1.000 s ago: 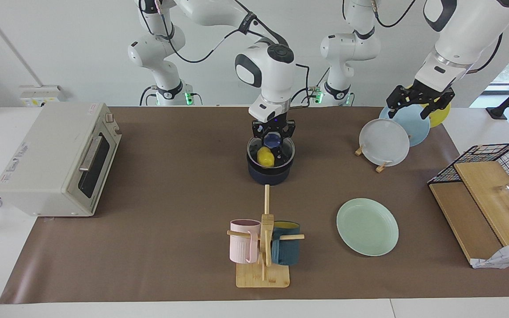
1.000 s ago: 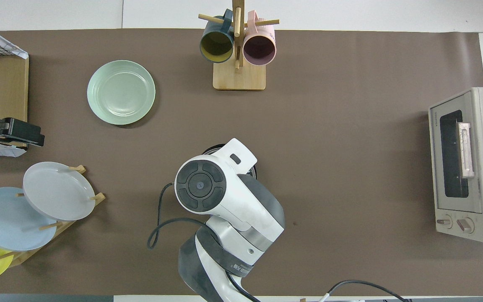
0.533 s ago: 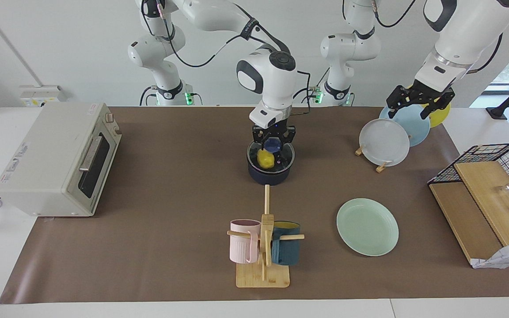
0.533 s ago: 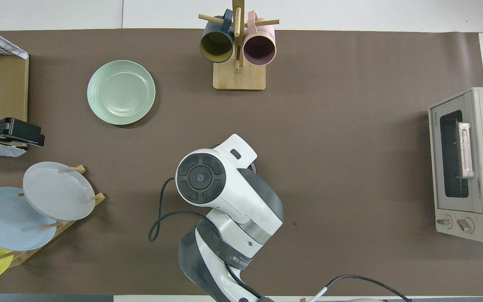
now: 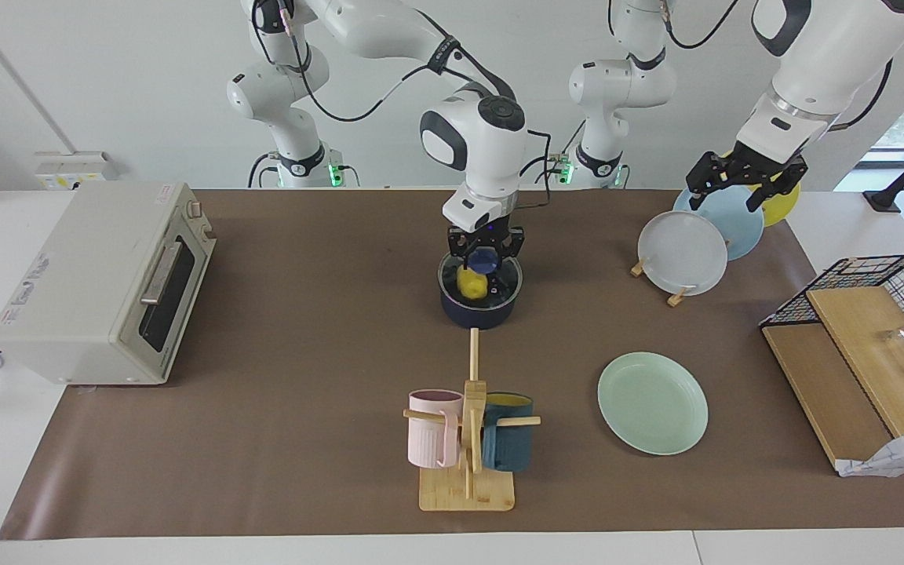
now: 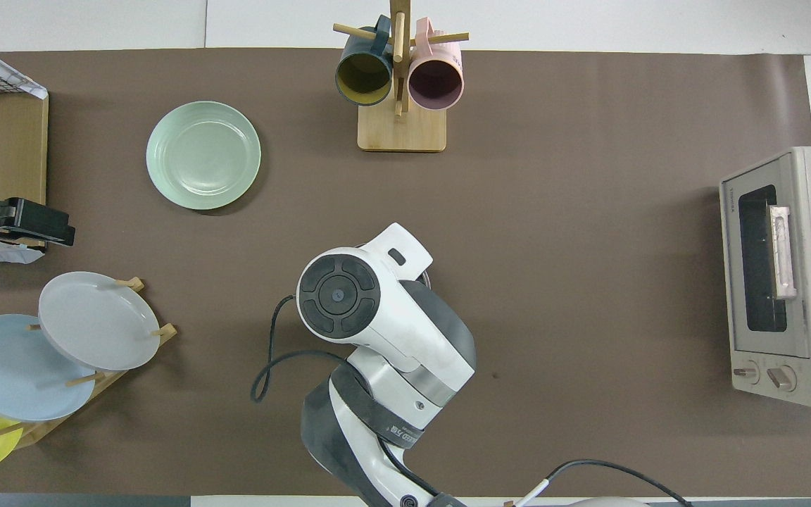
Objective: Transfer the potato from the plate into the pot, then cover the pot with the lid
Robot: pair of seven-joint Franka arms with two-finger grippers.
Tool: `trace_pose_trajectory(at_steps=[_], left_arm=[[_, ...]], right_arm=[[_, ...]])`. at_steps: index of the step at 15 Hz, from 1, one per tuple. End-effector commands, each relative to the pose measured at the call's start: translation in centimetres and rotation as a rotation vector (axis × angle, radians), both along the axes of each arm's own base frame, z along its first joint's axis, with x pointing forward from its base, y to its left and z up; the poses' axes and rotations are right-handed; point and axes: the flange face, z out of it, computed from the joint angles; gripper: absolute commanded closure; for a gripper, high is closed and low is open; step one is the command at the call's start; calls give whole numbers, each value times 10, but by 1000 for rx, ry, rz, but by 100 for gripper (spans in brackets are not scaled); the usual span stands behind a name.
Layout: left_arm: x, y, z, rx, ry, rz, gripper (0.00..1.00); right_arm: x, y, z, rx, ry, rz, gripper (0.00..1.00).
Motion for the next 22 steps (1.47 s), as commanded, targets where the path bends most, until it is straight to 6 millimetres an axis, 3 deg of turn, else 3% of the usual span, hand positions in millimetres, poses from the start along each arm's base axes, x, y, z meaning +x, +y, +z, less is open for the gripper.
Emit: trace_pose_trajectory(at_steps=[1, 3, 4, 6, 10, 12, 14, 17, 20, 22], left_arm=[[-5, 4, 1, 12, 9, -10, 0], [-6, 4, 1, 13, 11, -10, 0], [-6, 4, 1, 14, 11, -10, 0], [-5, 4, 1, 12, 9, -10, 0], [-5, 4, 1, 12, 9, -10, 0], [-6, 4, 1, 13, 11, -10, 0], [-6, 4, 2, 12, 9, -10, 0], [-6, 4, 1, 14, 11, -10, 0], [-5, 4, 1, 12, 9, -10, 0], [-6, 4, 2, 12, 9, -10, 0]], right_arm=[[7, 0, -4, -6, -10, -8, 0], [13, -4, 12, 1, -29, -15, 0], [23, -16, 29, 15, -44, -35, 0], [41, -55, 71, 13, -36, -75, 0], [55, -129, 129, -18, 2, -19, 0], [64, -166, 140, -29, 20, -9, 0], [75, -220, 150, -41, 45, 8, 0], [85, -320, 170, -44, 77, 46, 0], [79, -374, 184, -43, 71, 199, 0], [70, -395, 193, -51, 99, 205, 0]])
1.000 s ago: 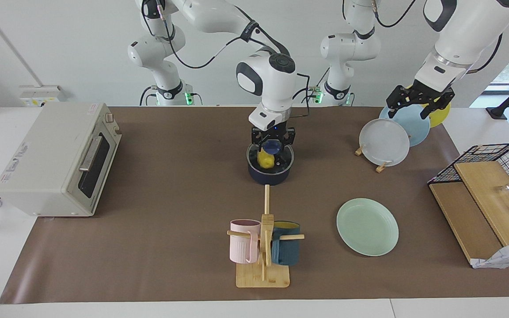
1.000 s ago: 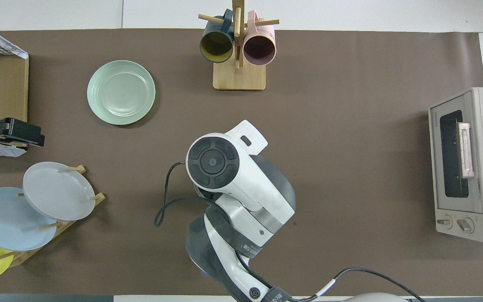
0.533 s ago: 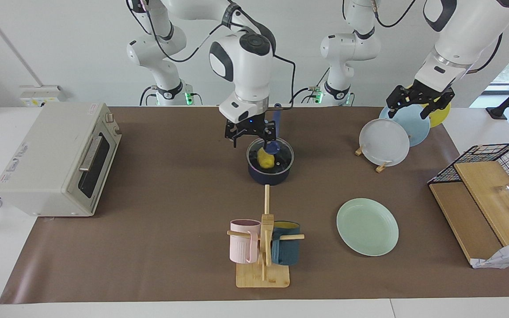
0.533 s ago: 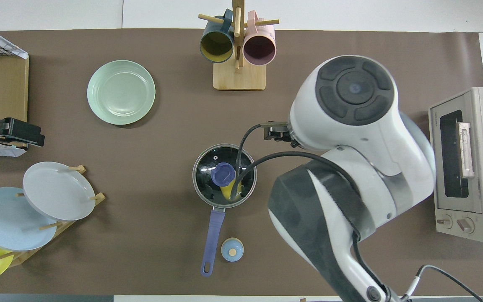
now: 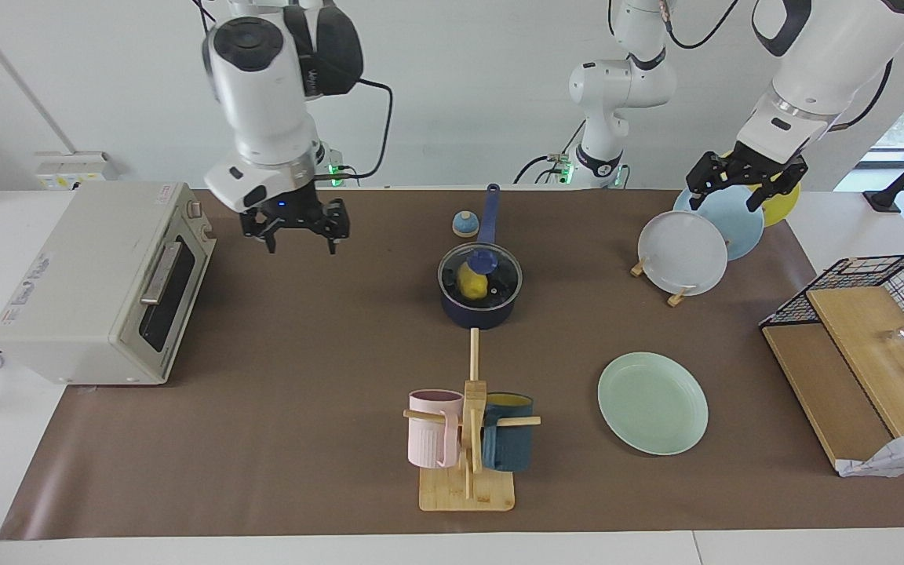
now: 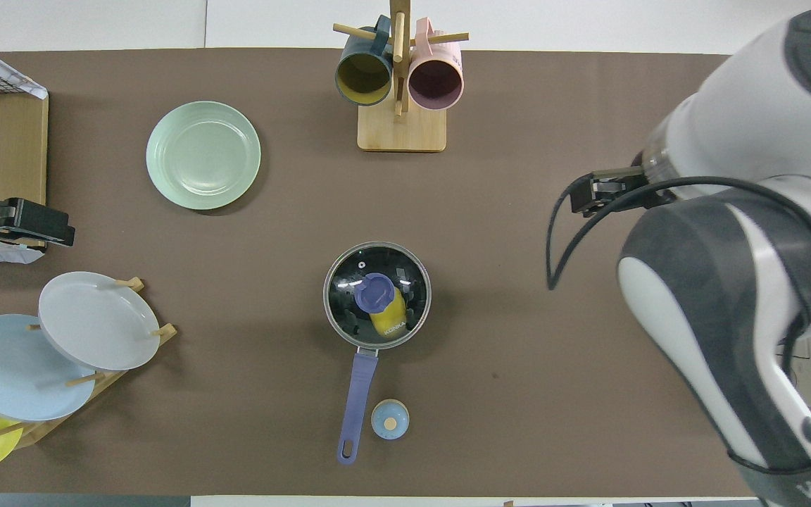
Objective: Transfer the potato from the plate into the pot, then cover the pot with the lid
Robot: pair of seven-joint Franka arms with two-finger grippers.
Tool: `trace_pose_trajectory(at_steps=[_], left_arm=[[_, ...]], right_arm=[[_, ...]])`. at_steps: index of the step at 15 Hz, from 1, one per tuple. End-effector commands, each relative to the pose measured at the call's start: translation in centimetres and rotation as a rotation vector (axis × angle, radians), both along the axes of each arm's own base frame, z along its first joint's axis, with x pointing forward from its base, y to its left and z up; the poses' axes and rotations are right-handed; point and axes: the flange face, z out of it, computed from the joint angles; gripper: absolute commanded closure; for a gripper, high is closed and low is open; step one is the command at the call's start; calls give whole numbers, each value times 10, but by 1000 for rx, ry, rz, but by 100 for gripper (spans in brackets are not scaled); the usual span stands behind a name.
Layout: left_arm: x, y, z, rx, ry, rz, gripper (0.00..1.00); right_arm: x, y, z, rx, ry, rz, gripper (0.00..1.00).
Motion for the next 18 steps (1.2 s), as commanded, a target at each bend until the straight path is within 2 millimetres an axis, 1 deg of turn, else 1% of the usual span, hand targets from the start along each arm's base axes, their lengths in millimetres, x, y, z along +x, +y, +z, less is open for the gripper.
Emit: trace_pose_trajectory(at_steps=[1, 2, 3, 5, 6, 7, 8, 11, 13, 14, 15, 16, 18], left_arm=[[-6, 5, 1, 12, 10, -8, 0], [-6, 4, 1, 14, 10, -10, 0], [-6, 4, 1, 12, 10, -10, 0], [-5, 4, 2, 14, 8, -10, 0], [-6, 4, 1, 14, 10, -10, 0], [-6, 4, 1, 12, 10, -10, 0], [-6, 4, 1, 12, 10, -10, 0], [-6, 4, 1, 12, 10, -10, 0], [-6, 4, 1, 12, 10, -10, 0], [-6, 4, 1, 12, 10, -10, 0], [-6, 4, 1, 12, 10, -10, 0], [-6, 4, 1, 12, 10, -10, 0], [-6, 4, 1, 12, 10, -10, 0]], right_arm=[[-24, -18, 10, -8, 39, 24, 0], [-29, -30, 14, -2, 58, 4, 0], [-34, -35, 18, 1, 66, -5, 0], [-35, -37, 18, 1, 70, -16, 0], [-40, -38, 25, 2, 57, -16, 0], [-51, -45, 37, 5, 37, -28, 0], [-53, -50, 38, 6, 37, -38, 0], [-51, -57, 36, -6, 37, -41, 0], [-44, -76, 25, -4, 62, -78, 0], [-45, -80, 28, -4, 69, -87, 0], [-47, -87, 39, 0, 78, -91, 0], [-43, -90, 47, 8, 68, -85, 0], [-41, -91, 47, 8, 63, -89, 0]])
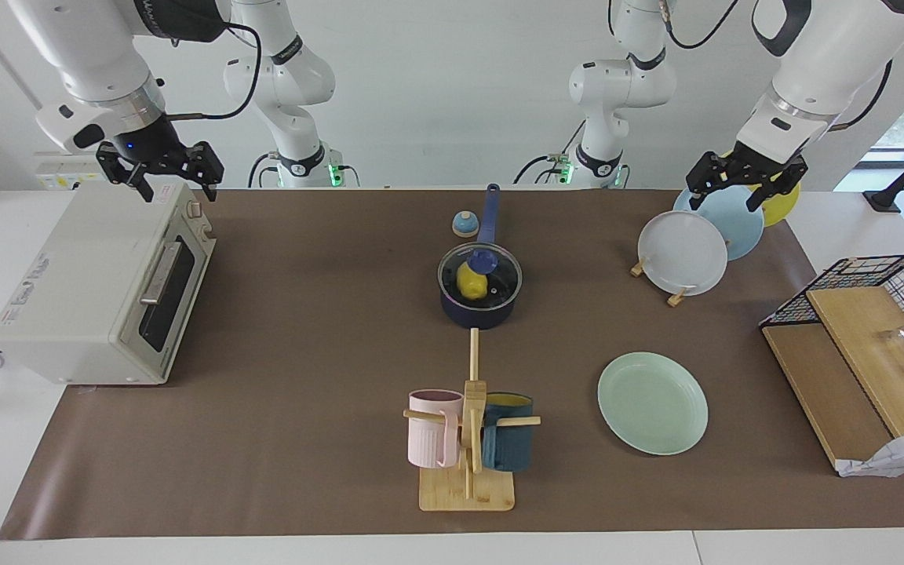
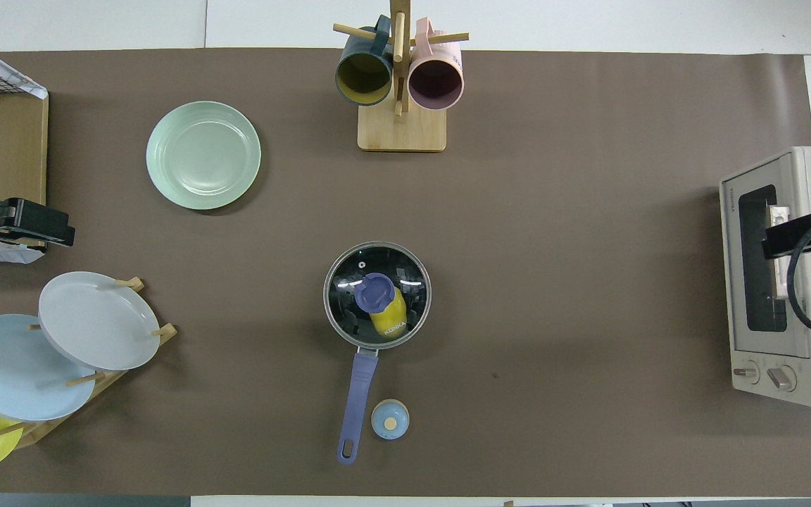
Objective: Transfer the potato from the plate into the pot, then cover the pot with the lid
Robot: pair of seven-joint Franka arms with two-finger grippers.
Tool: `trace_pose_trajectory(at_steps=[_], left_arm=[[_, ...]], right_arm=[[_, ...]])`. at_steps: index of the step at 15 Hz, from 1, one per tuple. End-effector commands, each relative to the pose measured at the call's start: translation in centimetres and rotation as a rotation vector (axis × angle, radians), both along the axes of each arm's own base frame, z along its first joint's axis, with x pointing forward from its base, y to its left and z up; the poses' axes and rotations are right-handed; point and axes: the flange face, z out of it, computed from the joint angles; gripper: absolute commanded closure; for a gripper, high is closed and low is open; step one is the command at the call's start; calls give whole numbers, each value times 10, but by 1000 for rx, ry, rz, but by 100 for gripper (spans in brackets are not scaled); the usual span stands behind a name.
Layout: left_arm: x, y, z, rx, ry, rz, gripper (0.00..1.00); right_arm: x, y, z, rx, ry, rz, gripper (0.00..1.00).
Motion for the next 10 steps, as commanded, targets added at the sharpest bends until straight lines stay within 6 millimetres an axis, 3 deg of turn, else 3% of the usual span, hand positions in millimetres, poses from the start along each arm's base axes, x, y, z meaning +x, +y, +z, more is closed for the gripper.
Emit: trace_pose_trajectory(at_steps=[1, 5, 8, 10], left_arm=[[-6, 4, 1, 14, 9, -10, 0], [-6, 4, 1, 12, 10, -10, 0], [-5, 5, 1, 12, 10, -8, 0], [-6, 4, 1, 12, 10, -10, 0]], right_arm=[[4, -3, 10, 12, 0, 17, 0], [7, 2, -11, 55, 14, 10, 0], [5, -5, -16, 56, 25, -4, 0], [7, 5, -12, 56, 13, 10, 0]])
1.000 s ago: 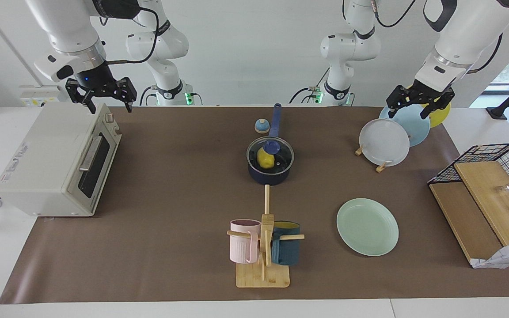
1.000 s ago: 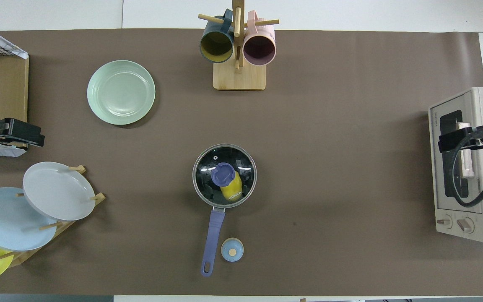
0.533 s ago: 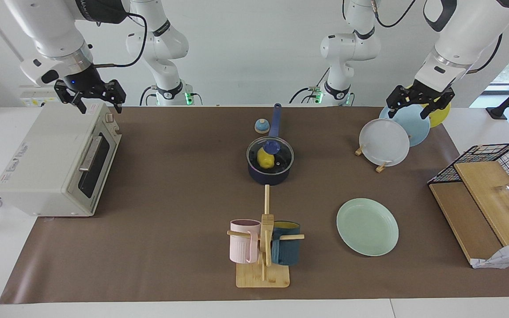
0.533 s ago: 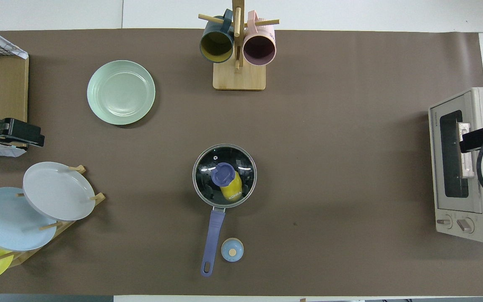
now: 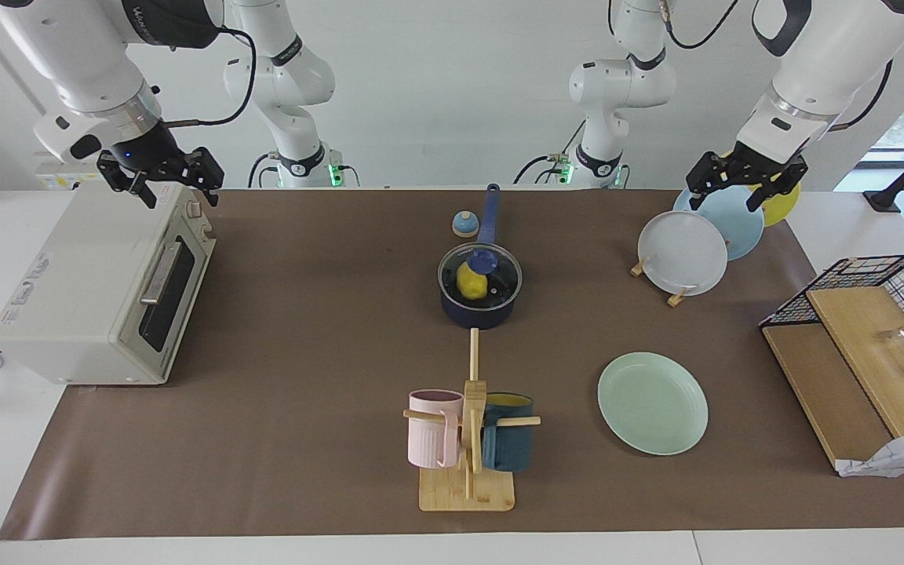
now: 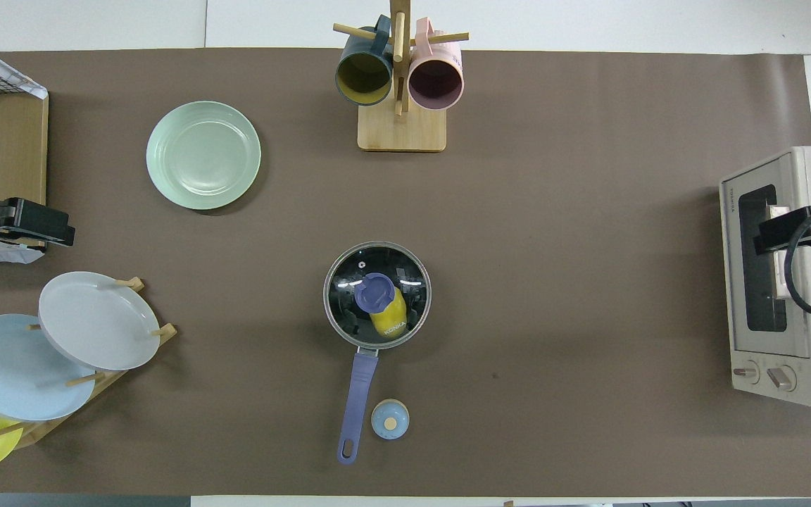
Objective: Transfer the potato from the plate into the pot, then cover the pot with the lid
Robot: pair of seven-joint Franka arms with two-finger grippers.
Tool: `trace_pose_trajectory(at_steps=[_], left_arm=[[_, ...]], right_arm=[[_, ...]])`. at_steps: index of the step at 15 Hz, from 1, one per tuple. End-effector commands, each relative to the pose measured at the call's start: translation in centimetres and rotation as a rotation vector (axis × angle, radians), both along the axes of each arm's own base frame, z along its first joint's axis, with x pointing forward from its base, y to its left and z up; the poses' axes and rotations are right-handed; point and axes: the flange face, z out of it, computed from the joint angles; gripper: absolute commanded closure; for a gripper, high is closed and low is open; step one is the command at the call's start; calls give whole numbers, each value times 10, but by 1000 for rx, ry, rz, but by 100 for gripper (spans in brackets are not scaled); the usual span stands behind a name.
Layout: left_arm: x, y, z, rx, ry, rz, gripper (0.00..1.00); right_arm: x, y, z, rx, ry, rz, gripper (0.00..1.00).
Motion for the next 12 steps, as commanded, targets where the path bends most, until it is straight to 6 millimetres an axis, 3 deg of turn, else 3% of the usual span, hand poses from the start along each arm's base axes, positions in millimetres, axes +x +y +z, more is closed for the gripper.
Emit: trace_pose_trajectory(at_steps=[1, 12], left_arm=[[-6, 4, 1, 12, 10, -10, 0], [-5, 4, 1, 12, 10, -9, 0]], right_arm=[[-1, 2, 2, 16, -17, 15, 0], [-1, 2, 3, 4, -21, 24, 0]])
